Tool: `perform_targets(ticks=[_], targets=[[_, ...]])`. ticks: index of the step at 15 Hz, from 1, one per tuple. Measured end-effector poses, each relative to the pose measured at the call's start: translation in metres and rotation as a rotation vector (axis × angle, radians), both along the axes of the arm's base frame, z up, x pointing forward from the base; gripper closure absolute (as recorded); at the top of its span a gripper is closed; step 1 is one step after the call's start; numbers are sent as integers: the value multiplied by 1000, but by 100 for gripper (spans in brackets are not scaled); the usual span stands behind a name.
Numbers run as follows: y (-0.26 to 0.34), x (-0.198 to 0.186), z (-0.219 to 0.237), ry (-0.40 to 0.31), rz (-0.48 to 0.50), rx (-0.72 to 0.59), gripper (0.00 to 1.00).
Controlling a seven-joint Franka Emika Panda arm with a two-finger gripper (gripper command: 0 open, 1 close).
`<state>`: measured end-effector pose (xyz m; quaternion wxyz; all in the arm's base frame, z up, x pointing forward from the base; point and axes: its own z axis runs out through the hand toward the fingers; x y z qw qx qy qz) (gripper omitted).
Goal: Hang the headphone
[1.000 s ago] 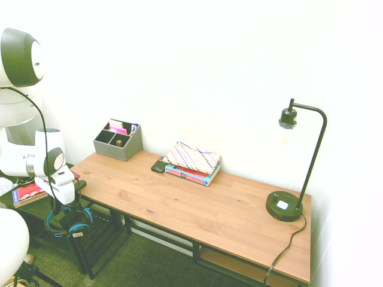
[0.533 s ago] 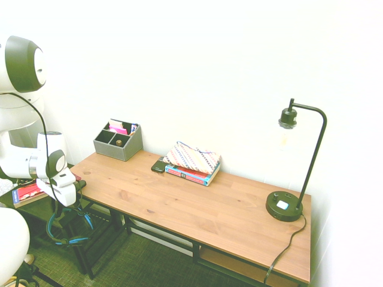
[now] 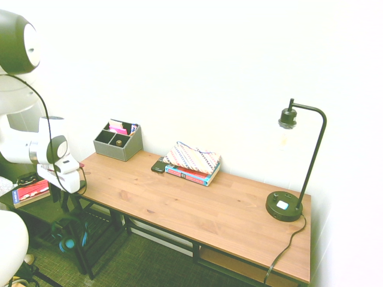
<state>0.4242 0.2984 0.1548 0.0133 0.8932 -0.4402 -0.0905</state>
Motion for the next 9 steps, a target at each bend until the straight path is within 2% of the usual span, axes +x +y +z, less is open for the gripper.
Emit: perform_targets(ticks=[3, 6, 9], targets=[[-39, -3, 63, 6, 46, -6, 0], [-100, -1, 115, -83, 146, 11, 0], [-181, 3, 164, -172, 196, 4, 0]])
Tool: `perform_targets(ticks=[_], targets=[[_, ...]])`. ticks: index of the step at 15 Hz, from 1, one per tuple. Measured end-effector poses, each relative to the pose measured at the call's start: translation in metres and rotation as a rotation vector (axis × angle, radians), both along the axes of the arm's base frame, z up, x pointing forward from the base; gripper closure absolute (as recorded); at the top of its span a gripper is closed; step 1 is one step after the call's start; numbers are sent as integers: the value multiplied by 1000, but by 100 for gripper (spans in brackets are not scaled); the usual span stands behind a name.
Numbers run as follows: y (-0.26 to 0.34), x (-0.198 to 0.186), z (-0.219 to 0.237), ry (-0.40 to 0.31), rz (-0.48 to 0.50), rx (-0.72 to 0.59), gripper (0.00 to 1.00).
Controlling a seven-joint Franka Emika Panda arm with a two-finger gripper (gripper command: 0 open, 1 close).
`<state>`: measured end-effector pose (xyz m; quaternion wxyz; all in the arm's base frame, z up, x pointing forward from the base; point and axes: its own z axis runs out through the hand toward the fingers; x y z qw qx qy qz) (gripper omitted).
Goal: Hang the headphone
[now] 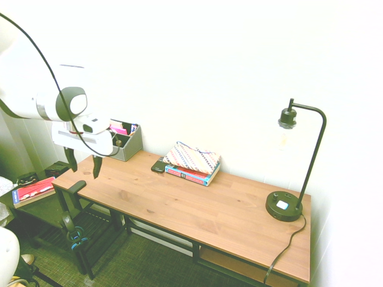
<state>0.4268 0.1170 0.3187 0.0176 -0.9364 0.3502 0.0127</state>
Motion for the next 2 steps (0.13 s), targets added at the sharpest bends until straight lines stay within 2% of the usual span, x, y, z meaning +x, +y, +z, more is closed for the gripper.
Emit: perform_targets(ticks=[2], targets=[[-43, 0, 25, -30, 3, -16, 0]])
